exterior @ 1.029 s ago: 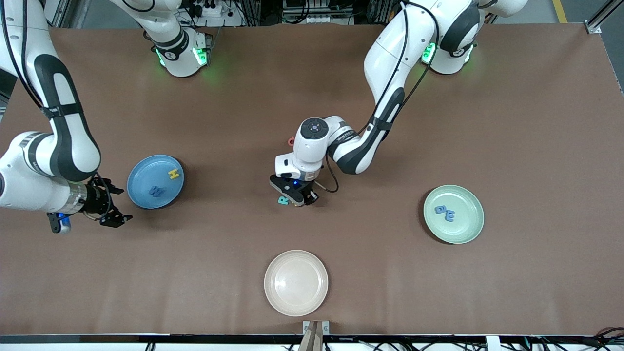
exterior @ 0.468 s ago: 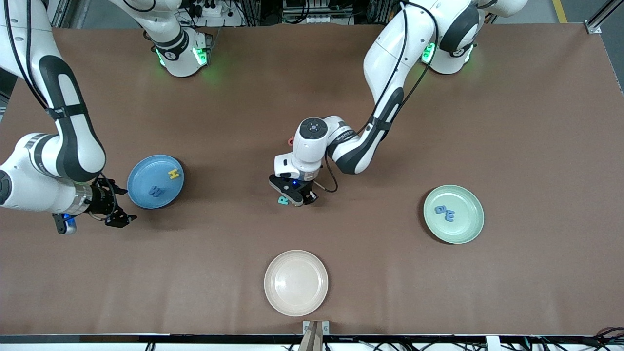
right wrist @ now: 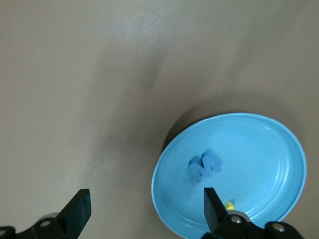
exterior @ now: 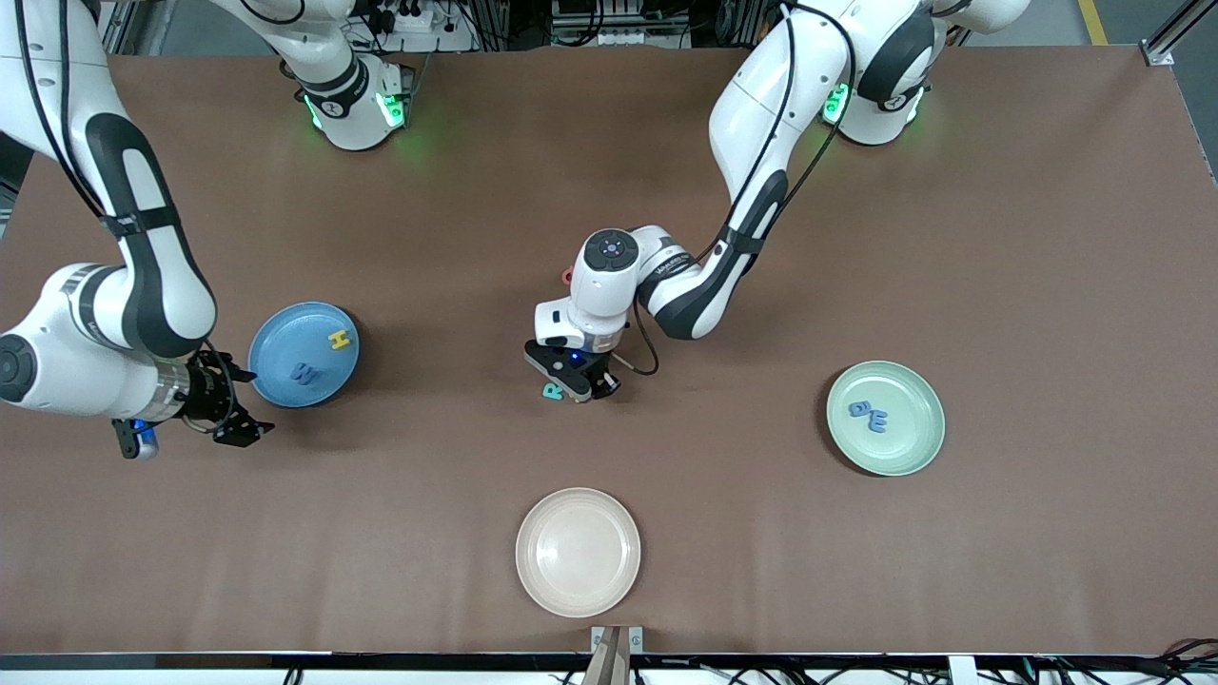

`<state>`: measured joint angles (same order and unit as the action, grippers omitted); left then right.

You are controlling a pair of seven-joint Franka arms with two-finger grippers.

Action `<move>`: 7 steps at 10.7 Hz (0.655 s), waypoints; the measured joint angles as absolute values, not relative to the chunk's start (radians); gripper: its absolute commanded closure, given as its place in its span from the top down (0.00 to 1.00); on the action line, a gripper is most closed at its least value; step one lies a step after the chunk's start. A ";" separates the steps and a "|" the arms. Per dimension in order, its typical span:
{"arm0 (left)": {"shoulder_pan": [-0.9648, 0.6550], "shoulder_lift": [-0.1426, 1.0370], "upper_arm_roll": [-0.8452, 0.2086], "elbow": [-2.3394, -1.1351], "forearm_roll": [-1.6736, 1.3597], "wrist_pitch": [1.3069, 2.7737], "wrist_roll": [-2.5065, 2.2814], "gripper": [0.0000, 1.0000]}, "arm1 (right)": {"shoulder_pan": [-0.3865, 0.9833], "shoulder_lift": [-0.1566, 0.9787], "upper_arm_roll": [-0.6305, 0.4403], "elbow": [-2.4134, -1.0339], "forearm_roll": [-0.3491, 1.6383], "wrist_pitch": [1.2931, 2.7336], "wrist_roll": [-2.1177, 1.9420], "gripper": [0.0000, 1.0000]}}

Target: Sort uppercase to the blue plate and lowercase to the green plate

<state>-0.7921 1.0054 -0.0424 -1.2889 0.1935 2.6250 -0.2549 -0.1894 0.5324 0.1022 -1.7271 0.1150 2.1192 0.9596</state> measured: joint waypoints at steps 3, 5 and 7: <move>-0.792 1.006 -0.038 -1.282 0.194 2.607 -0.255 0.21 | -0.164 0.538 0.102 -1.727 0.115 2.137 1.010 1.00; -0.792 1.006 -0.035 -1.278 0.194 2.593 -0.255 0.21 | -0.159 0.539 0.102 -1.727 0.115 2.151 1.035 1.00; -0.791 1.005 -0.033 -1.271 0.194 2.573 -0.255 0.21 | -0.142 0.539 0.103 -1.727 0.115 2.171 1.072 1.00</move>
